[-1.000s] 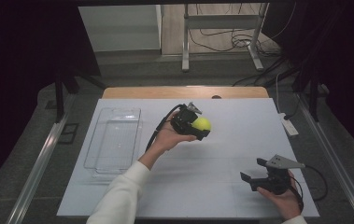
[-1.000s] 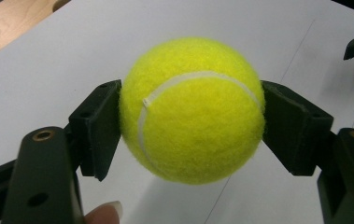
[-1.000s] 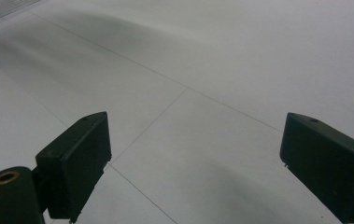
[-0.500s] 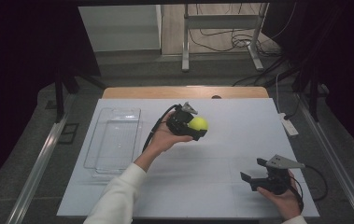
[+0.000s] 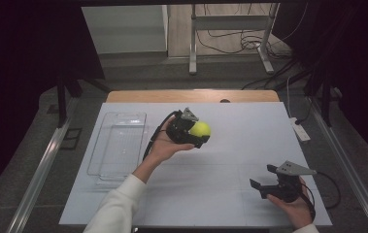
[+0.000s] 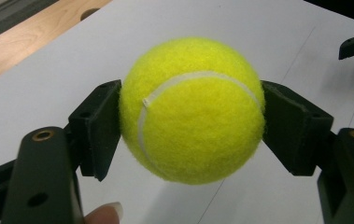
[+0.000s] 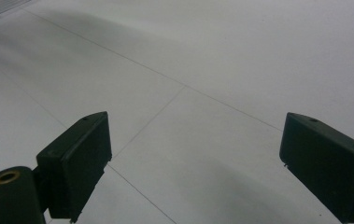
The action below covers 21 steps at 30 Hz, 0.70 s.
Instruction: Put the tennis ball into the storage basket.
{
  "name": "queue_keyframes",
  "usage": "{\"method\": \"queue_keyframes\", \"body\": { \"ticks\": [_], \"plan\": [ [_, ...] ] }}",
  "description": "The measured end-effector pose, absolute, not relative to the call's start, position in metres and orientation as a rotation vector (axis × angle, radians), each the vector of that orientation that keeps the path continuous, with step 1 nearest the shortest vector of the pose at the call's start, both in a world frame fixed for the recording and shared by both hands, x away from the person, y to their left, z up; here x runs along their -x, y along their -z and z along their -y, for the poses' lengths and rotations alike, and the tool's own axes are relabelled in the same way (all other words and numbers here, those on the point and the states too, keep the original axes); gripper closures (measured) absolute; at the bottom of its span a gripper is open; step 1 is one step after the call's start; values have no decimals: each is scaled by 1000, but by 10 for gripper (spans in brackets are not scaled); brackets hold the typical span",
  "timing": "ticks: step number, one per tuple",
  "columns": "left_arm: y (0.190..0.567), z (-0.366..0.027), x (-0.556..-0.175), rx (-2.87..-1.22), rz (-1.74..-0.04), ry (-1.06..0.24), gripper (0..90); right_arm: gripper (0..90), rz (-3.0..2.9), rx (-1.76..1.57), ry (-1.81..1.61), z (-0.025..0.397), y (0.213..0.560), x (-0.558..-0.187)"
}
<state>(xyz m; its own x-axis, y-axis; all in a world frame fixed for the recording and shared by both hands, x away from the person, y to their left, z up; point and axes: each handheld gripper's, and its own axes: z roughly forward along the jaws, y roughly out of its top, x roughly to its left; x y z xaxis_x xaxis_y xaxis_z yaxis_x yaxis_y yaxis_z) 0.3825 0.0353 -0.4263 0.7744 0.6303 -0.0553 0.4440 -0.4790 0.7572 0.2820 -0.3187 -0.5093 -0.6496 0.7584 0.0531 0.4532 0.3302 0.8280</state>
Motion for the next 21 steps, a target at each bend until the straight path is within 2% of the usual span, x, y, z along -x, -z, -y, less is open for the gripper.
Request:
{"method": "queue_keyframes", "body": {
  "ticks": [21],
  "plan": [
    [420, -52, -375, -2113, -813, -321, 267, 95, -2257, -1081, -1232, 319, 510, -282]
  ]
}}
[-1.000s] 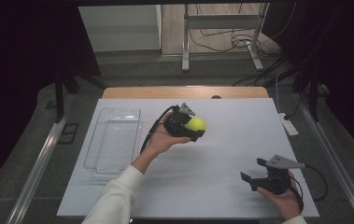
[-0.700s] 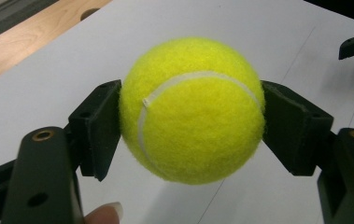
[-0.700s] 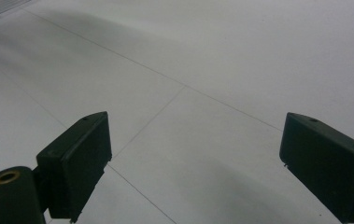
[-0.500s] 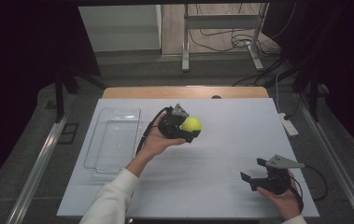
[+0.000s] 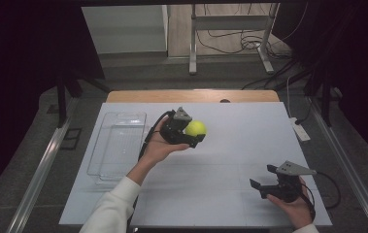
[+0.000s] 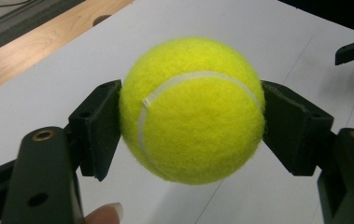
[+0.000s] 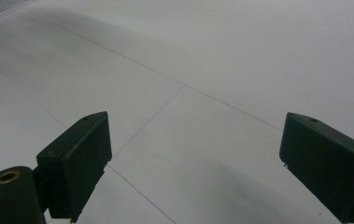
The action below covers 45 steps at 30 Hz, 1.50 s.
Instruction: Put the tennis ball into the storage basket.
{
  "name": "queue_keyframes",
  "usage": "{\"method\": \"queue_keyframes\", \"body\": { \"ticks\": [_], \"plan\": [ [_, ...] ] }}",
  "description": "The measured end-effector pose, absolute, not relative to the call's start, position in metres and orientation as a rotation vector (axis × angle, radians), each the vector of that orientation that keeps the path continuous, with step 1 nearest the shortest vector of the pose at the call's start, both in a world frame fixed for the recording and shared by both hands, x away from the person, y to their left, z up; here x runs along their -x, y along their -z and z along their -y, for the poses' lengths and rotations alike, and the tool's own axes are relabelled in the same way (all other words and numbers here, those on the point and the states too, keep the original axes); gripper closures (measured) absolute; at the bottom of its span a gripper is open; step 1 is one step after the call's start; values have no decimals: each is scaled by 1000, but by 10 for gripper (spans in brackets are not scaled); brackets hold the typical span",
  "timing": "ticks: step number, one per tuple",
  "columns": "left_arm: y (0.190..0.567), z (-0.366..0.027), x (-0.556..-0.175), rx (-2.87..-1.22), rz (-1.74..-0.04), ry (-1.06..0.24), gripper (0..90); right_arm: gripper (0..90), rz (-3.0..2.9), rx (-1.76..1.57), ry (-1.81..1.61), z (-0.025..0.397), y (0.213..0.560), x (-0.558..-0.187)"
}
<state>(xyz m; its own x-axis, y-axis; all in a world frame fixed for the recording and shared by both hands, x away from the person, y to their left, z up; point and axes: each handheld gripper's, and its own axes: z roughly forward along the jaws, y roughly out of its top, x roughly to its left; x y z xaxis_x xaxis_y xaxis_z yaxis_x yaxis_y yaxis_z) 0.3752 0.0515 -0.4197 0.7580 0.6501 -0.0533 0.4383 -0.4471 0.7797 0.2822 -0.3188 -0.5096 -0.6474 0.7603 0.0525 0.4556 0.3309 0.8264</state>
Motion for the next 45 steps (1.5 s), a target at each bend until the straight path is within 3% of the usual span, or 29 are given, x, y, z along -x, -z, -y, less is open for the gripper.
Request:
{"method": "queue_keyframes", "body": {
  "ticks": [45],
  "plan": [
    [395, -114, -358, -2001, -904, -457, 267, 95, -2259, -1100, -1218, 319, 512, -282]
  ]
}}
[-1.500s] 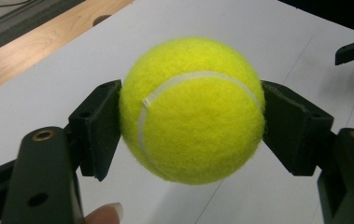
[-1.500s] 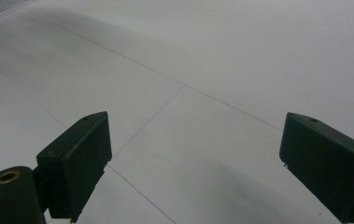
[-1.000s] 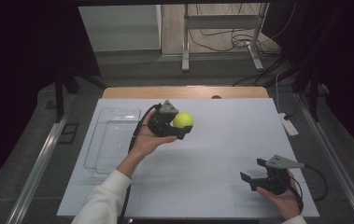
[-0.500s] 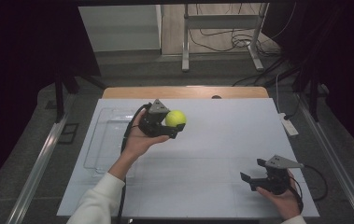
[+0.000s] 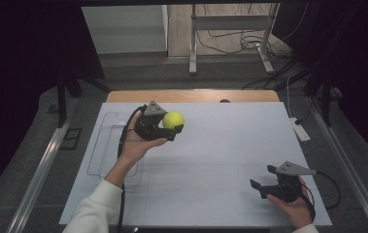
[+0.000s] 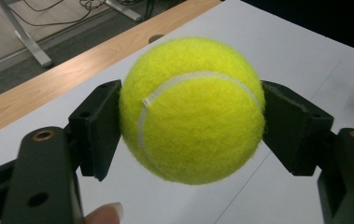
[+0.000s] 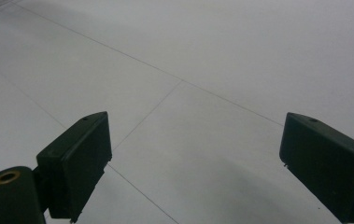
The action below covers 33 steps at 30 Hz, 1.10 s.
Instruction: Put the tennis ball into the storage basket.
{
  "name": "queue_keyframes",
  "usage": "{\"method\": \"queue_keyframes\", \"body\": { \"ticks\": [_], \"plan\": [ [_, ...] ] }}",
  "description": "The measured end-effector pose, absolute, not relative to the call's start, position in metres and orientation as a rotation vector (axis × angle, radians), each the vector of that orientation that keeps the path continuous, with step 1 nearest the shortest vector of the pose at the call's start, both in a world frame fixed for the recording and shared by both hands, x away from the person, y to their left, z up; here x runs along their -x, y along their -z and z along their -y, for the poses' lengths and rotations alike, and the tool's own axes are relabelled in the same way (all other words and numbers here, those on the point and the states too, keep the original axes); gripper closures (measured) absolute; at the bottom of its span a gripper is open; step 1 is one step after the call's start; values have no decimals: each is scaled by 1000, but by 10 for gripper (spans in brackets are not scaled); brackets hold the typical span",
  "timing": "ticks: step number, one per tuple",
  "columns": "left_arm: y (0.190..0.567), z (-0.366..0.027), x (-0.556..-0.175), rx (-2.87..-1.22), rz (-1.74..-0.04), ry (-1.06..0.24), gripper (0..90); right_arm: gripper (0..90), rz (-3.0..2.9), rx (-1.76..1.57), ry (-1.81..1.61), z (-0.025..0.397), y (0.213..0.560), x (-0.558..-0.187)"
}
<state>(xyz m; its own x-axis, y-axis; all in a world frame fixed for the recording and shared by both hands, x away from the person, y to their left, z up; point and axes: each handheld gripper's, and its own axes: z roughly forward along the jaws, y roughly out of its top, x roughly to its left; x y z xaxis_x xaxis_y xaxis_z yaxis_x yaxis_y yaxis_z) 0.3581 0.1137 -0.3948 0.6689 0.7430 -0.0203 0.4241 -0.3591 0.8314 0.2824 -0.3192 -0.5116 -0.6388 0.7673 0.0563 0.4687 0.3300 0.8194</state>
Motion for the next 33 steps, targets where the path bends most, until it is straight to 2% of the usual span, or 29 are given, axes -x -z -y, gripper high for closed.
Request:
{"method": "queue_keyframes", "body": {
  "ticks": [33],
  "plan": [
    [397, -151, -366, -1967, -1012, -518, 267, 94, -2254, -1098, -1227, 320, 511, -282]
  ]
}}
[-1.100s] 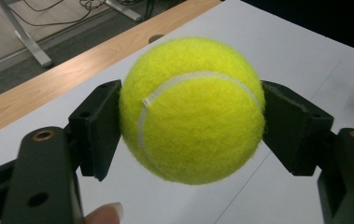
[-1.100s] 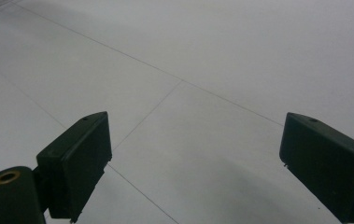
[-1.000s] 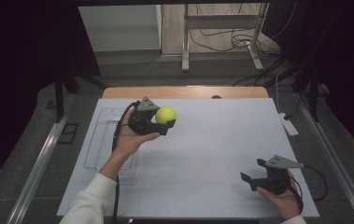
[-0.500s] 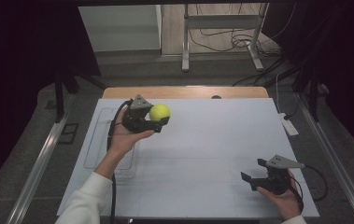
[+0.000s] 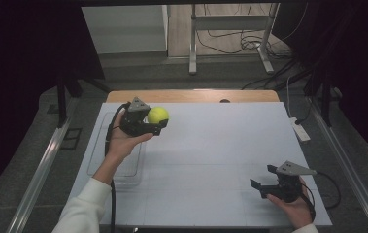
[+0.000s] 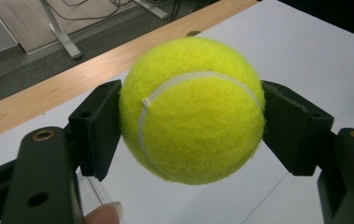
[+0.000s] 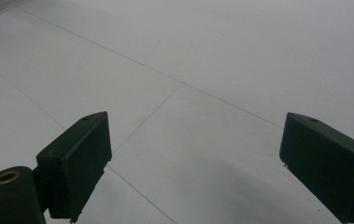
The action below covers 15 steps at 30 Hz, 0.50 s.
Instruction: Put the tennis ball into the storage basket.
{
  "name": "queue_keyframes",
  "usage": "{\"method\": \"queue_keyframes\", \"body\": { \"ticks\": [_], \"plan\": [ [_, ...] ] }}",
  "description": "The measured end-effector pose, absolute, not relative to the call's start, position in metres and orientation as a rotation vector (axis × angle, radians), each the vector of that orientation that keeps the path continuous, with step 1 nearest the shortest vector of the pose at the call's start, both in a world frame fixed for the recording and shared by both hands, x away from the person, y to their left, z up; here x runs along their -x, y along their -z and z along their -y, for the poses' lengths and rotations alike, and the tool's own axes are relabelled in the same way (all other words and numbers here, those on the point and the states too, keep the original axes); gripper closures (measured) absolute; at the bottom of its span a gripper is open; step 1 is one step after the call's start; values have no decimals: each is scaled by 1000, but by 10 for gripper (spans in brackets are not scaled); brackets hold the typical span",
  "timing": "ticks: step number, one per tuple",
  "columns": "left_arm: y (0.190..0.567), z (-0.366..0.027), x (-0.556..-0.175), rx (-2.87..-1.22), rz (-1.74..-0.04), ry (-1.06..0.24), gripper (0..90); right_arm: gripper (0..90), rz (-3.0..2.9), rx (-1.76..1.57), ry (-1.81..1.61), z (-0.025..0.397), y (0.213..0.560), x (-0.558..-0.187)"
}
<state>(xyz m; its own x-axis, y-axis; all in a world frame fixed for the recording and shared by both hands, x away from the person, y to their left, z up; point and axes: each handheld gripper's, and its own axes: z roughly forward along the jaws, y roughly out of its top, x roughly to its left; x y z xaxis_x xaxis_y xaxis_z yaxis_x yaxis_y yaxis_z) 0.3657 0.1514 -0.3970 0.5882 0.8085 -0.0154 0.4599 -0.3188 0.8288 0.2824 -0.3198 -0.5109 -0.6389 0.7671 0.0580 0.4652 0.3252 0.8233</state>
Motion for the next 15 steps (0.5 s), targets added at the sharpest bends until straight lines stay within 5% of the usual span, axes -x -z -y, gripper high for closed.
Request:
{"method": "queue_keyframes", "body": {
  "ticks": [15],
  "plan": [
    [399, -165, -372, -1939, -1071, -544, 267, 95, -2256, -1093, -1220, 319, 511, -282]
  ]
}}
